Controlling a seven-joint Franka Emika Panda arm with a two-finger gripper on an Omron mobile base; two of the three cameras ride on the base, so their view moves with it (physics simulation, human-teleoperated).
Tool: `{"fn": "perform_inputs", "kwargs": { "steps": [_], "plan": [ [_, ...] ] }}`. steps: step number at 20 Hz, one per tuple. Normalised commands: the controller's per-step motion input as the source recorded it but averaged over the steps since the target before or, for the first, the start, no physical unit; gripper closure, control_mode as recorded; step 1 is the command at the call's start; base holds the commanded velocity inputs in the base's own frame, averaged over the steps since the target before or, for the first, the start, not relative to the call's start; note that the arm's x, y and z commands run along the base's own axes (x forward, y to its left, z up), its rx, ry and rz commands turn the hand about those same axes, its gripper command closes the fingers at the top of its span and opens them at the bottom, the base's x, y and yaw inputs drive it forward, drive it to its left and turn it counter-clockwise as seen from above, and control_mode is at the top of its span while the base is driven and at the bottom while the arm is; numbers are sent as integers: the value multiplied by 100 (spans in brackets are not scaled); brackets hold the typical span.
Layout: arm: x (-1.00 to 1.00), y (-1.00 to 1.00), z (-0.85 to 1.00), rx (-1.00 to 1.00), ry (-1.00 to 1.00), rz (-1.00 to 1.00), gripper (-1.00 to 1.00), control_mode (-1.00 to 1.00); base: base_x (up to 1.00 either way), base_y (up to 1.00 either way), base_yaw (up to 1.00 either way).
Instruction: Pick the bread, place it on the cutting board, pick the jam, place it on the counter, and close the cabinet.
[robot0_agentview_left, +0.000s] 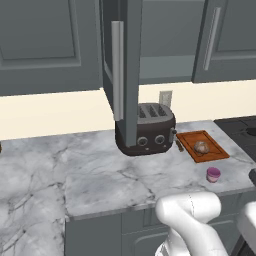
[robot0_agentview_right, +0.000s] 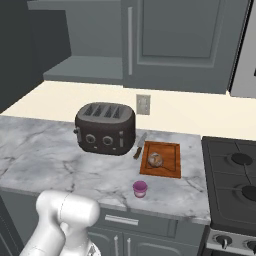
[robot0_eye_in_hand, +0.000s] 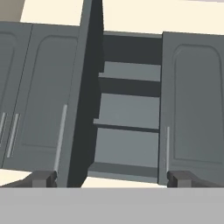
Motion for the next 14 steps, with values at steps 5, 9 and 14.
{"fn": "perform_inputs", "kwargs": {
  "steps": [5, 9, 14],
  "plan": [
    [0, 34, 0, 0, 0, 0, -100, -100, 0, 0, 0],
    [0, 31, 0, 0, 0, 0, -100, -100, 0, 0, 0],
    [0, 33, 0, 0, 0, -1, -100, -100, 0, 0, 0]
  ]
}}
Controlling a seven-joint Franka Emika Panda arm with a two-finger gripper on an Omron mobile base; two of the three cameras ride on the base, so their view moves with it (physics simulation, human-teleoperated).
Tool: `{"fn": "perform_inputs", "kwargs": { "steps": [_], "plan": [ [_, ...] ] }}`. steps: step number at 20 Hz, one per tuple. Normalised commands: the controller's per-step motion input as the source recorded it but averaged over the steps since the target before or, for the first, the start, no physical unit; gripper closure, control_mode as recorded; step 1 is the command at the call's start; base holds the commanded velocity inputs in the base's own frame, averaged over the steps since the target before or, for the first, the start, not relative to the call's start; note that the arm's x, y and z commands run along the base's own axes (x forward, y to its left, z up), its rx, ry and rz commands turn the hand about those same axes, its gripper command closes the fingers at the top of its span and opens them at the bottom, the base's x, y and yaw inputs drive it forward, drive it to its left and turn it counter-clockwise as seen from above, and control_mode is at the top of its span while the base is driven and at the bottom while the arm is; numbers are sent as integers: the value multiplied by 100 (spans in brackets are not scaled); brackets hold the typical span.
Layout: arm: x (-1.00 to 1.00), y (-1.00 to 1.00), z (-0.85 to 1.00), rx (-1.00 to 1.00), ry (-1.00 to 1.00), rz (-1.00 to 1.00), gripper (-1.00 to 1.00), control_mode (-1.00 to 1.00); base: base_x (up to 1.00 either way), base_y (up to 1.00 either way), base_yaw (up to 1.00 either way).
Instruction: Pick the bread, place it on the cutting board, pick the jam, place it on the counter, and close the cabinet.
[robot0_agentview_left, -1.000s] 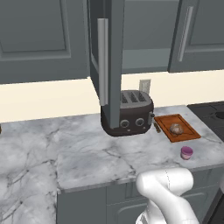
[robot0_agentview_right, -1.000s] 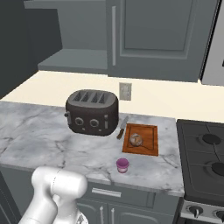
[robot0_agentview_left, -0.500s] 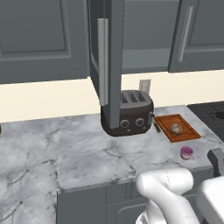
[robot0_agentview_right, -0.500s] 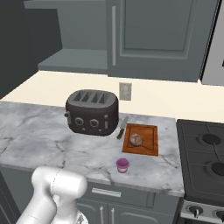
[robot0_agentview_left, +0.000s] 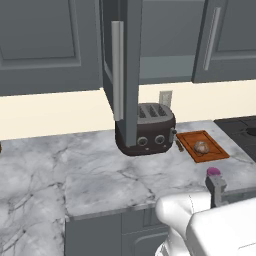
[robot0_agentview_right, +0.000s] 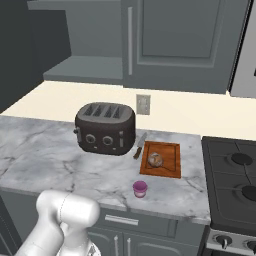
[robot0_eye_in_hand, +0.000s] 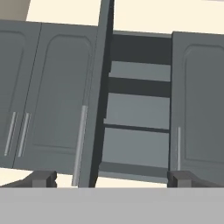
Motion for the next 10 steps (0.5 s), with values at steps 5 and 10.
{"fn": "perform_inputs", "kwargs": {
  "steps": [5, 10],
  "plan": [
    [0, 25, -2, 0, 0, -3, -100, -100, 0, 0, 0],
    [7, 27, -6, 0, 0, -7, -100, -100, 0, 0, 0]
  ]
}}
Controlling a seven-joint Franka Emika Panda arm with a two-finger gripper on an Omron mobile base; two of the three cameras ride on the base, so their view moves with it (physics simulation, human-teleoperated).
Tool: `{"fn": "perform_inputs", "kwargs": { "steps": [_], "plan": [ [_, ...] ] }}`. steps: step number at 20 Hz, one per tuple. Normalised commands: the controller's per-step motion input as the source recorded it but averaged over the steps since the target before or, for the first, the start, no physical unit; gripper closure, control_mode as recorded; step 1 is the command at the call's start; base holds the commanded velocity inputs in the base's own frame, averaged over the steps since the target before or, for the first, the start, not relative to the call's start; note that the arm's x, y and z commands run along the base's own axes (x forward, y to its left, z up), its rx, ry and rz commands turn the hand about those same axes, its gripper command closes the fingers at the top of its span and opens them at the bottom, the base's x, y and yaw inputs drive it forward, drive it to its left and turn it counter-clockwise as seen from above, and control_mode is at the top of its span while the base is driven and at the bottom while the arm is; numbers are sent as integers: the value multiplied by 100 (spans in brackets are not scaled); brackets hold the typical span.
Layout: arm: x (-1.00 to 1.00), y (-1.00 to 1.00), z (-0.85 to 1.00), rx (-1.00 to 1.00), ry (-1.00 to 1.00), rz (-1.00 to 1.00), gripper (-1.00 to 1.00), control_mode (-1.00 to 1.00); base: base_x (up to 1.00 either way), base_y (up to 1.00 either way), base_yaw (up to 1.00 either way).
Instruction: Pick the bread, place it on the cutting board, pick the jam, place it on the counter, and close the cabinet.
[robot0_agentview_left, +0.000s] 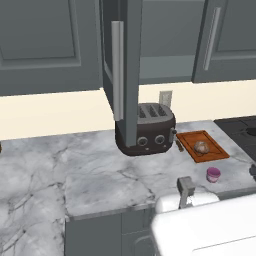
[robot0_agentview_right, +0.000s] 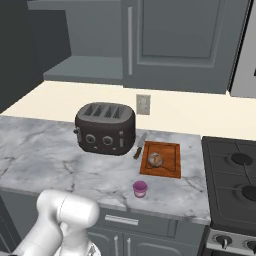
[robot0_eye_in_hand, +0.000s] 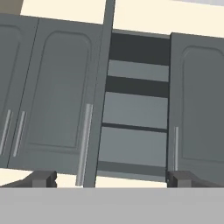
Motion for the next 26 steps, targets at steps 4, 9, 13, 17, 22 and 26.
{"fn": "perform_inputs", "kwargs": {
  "steps": [4, 9, 13, 17, 22, 26],
  "plan": [
    [15, 27, -6, 0, 0, -8, -100, -100, 0, 0, 0],
    [29, 15, -4, 0, 0, -5, -100, -100, 0, 0, 0],
    [40, 5, -14, 0, 0, -3, -100, -100, 0, 0, 0],
    [38, 0, -24, 0, -1, -1, -100, -100, 0, 0, 0],
    [39, 0, -20, 0, -1, 0, -100, -100, 0, 0, 0],
    [39, 0, -4, 0, 0, 0, -100, -100, 0, 0, 0]
  ]
}}
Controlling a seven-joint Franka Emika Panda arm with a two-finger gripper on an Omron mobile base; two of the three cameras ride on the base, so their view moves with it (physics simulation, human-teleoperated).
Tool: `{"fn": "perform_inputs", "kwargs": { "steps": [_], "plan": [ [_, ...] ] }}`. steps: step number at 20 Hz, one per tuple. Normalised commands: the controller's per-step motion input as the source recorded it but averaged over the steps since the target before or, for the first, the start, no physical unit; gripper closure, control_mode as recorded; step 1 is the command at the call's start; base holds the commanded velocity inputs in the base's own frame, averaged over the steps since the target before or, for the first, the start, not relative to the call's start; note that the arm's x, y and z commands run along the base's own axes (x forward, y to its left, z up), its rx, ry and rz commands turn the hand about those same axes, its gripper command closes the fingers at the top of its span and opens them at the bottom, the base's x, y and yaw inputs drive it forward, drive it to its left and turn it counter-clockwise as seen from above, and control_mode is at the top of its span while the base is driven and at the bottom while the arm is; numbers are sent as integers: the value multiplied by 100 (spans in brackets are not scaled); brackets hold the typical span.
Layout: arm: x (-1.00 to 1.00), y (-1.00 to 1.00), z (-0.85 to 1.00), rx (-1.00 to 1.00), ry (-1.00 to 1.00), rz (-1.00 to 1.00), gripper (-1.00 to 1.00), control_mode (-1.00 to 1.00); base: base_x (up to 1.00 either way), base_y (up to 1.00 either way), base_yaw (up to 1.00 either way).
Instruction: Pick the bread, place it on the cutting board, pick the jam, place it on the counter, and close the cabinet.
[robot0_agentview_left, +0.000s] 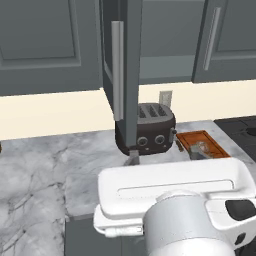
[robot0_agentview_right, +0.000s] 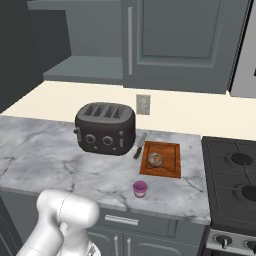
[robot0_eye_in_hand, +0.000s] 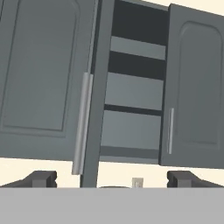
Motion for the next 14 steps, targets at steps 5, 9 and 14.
{"fn": "perform_inputs", "kwargs": {
  "steps": [5, 9, 14],
  "plan": [
    [29, 8, 0, 0, 0, -1, -100, -100, 0, 0, 0],
    [22, 23, -1, 0, -1, -4, -100, -100, 0, 0, 0],
    [22, 29, -2, -1, -2, -6, -100, -100, 0, 0, 0]
  ]
}}
